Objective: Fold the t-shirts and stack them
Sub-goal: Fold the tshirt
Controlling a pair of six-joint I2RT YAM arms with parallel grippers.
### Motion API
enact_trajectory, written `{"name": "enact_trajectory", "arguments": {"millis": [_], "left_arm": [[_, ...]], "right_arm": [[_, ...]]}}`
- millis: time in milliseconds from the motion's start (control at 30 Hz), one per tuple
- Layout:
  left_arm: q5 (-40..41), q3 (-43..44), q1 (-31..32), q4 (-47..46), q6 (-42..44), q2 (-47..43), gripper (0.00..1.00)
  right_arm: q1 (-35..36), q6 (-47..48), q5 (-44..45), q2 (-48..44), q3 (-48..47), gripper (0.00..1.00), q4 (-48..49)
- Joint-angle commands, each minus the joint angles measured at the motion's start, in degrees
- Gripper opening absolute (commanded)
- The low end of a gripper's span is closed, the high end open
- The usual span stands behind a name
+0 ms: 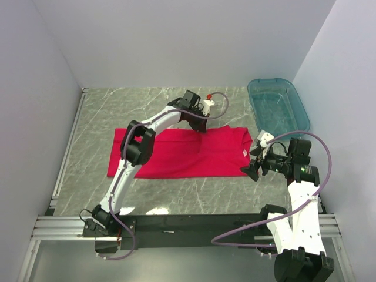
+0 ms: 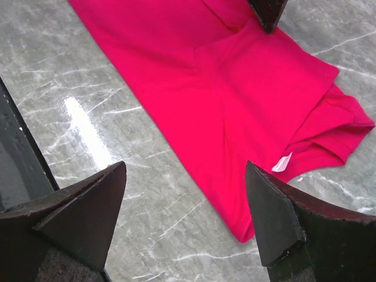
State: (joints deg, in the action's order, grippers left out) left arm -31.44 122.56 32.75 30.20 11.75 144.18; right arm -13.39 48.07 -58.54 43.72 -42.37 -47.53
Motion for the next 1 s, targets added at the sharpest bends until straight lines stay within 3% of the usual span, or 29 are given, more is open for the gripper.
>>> {"name": "enact_trajectory", "arguments": {"millis": [0, 267, 367, 433, 467, 533, 633, 667, 700, 733, 767, 800, 867, 933, 967], "left_arm": [[9.6, 2.4, -1.5, -1.4, -3.4, -0.3, 0.0], [17.4, 2.2, -12.9, -5.2, -23.3, -0.2, 0.0], [20.0, -1.6, -17.1, -6.0, -27.9, -2.7, 0.03], [19.9, -5.6, -18.8, -8.9, -28.7, -5.6, 0.21], [19.9, -9.8, -19.0, -10.4, -28.8, -9.6, 0.45], [18.9, -13.8, -19.7, -15.2, -29.3, -13.7, 0.58], [21.8, -20.0, -20.7, -19.3, -30.5, -23.5, 0.68], [26.4, -23.7, -21.3, -20.3, -30.7, -29.4, 0.74], [28.7, -25.9, -21.8, -21.1, -31.6, -32.8, 0.77], [31.1, -28.2, -22.4, -22.8, -32.3, -36.2, 0.79], [33.5, -33.1, -24.2, -23.1, -33.2, -43.0, 0.83], [34.9, -35.6, -25.4, -23.1, -36.0, -46.7, 0.85], [38.8, -42.8, -30.0, -19.2, -39.9, -57.1, 0.91], [38.7, -47.5, -34.5, -12.9, -45.4, -64.0, 0.94], [38.0, -52.6, -38.9, -11.4, -45.9, -71.2, 0.94]], "right_arm": [[-0.1, -0.1, -0.9, -0.5, -0.4, 0.88, 1.1], [-0.1, -0.3, -0.3, -0.6, -0.2, 0.88, 1.5], [-0.1, 0.9, -0.5, -0.3, 0.4, 0.88, 1.0], [0.1, 4.5, -1.7, 0.5, 0.5, 0.88, -0.7], [1.2, 6.5, -2.5, 0.7, 0.4, 0.88, -1.6], [4.8, 11.0, -1.6, 2.0, 0.2, 0.87, -2.6], [20.5, 10.7, 7.5, 3.9, 1.0, 0.87, 4.1], [25.1, 9.6, 10.7, 4.5, 1.5, 0.87, 7.2], [35.2, 8.8, 16.9, 6.4, 2.2, 0.87, 10.6], [39.3, 9.5, 19.3, 8.1, 1.9, 0.87, 14.7], [43.9, 8.9, 21.3, 14.6, 0.6, 0.84, 16.3], [51.8, 7.7, 28.9, 18.1, -2.6, 0.82, 18.5], [60.5, 4.5, 38.5, 28.3, -5.0, 0.82, 28.9], [71.0, 4.4, 49.3, 36.0, -10.8, 0.81, 35.4], [73.7, 3.7, 52.2, 44.0, -13.7, 0.77, 36.6]]}}
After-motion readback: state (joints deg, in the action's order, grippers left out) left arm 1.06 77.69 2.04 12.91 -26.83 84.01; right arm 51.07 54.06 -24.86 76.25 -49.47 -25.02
